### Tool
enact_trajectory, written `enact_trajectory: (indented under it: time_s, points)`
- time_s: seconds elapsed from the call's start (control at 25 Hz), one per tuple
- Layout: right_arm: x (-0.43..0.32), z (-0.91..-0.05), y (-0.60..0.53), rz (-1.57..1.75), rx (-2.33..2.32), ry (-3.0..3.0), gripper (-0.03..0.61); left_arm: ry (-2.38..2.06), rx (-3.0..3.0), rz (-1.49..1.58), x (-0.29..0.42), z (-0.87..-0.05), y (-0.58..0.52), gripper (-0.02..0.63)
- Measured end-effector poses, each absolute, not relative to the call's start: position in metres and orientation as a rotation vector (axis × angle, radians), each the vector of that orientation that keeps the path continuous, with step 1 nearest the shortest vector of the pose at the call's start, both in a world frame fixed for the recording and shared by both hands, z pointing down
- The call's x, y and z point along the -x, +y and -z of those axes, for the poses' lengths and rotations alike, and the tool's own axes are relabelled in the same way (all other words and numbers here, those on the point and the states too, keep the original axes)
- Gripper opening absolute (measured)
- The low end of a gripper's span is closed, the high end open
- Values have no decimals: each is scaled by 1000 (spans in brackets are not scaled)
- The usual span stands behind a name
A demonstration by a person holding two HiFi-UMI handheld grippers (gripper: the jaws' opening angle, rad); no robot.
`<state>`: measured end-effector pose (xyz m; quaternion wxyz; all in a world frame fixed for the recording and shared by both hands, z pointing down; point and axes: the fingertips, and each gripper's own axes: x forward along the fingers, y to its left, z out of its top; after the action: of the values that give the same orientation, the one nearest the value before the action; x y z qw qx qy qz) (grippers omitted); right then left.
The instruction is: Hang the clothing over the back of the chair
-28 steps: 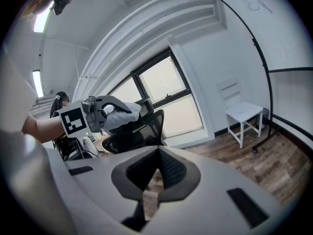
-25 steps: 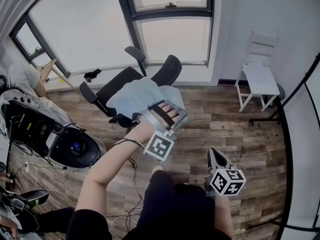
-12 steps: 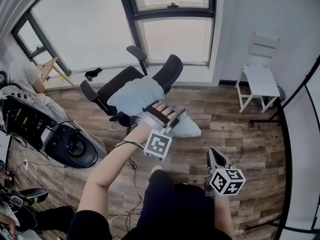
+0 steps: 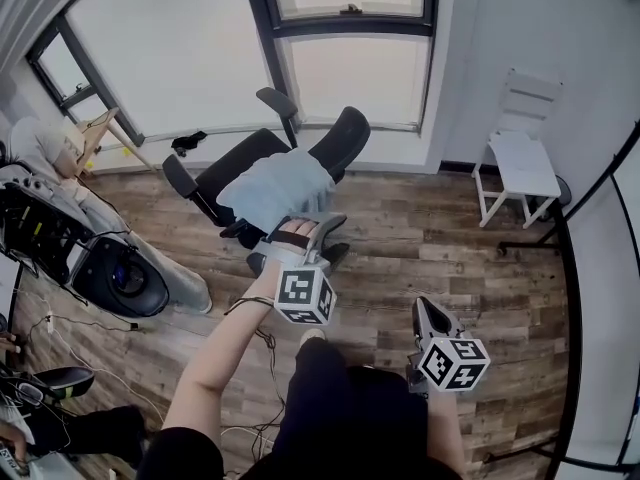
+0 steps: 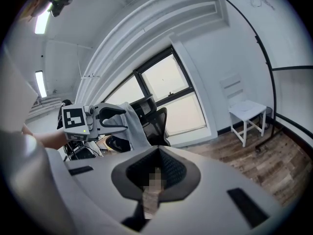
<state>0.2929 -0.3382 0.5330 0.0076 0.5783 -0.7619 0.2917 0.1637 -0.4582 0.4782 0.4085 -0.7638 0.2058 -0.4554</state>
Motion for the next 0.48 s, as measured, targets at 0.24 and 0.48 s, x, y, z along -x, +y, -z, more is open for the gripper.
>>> enact_trajectory:
  time_s: [0.24,0.48]
  points:
    - [-284,-533,-339,-911,-1773,-2400,-1,718,2162,1125,-131,-486,-450,232]
    - [-276,-531,-343,-890,-1742,-2418,0,1014,2567,901,-103,-479,-441,230]
